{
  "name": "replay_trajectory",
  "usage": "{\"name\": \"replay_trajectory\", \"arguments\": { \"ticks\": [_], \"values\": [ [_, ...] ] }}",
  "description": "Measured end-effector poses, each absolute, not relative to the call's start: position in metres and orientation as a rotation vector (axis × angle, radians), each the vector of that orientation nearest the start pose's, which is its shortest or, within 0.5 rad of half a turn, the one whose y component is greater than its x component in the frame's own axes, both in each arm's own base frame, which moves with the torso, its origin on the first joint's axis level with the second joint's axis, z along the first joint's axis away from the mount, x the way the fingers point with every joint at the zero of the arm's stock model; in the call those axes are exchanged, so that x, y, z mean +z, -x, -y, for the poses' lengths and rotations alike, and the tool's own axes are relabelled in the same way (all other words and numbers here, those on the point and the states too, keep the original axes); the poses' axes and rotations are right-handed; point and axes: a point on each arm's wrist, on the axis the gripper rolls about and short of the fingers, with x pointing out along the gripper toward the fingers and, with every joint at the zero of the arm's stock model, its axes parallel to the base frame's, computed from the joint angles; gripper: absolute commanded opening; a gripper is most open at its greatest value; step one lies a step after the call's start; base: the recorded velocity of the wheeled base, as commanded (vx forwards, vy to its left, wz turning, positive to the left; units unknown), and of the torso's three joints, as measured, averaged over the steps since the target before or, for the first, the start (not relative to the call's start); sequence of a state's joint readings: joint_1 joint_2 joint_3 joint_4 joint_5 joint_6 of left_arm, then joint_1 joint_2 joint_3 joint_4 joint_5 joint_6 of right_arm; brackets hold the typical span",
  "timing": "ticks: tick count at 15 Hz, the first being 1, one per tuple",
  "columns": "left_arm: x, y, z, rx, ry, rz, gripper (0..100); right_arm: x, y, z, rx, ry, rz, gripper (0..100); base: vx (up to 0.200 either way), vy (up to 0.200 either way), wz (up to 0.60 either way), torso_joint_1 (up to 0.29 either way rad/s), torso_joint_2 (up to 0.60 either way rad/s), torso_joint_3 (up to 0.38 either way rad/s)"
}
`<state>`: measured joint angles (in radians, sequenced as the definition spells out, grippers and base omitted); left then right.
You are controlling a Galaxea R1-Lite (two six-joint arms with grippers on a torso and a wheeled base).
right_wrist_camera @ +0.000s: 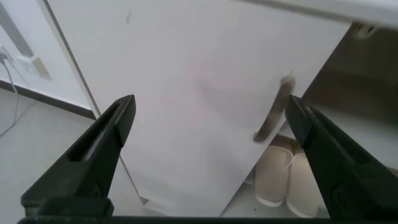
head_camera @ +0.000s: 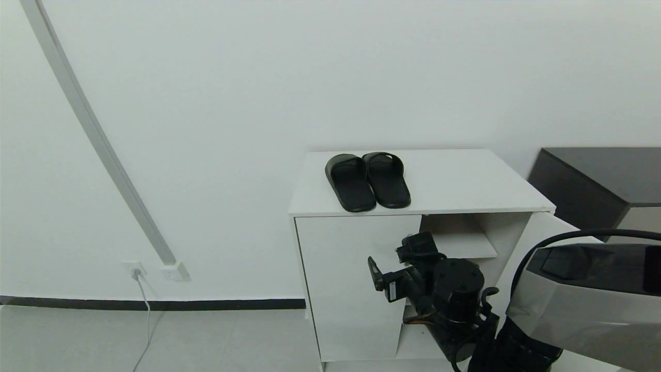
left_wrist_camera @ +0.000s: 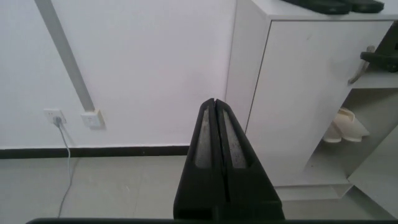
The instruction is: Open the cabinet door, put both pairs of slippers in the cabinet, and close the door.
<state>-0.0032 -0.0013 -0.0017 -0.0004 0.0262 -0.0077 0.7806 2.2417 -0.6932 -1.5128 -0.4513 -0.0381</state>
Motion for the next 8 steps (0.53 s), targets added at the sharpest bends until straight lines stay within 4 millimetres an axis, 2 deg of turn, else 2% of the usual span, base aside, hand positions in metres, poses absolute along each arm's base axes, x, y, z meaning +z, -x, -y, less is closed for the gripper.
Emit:
{"name": "replay_trajectory", "arguments": {
  "ticks": [3,4,8],
  "values": [
    [0.0760,0.0230,-0.0007,0.023,0.007,0.003,0,0.0604,-0.2671,-0.2508,0.340,0.047,-0.007,100,0.000,0.000,0.00,0.273,-0.60,-0.333],
    [0.0761,0.0230,-0.0007,0.023,0.008,0.004,0,0.0621,-0.2668,-0.2511,0.358,0.044,0.010,100,0.000,0.000,0.00,0.144,-0.37,-0.173],
    [0.0759,0.0230,-0.0007,0.024,0.006,0.003,0,0.0603,-0.2662,-0.2483,0.364,0.092,0.020,100,0.000,0.000,0.00,0.019,-0.05,-0.028]
  ]
}}
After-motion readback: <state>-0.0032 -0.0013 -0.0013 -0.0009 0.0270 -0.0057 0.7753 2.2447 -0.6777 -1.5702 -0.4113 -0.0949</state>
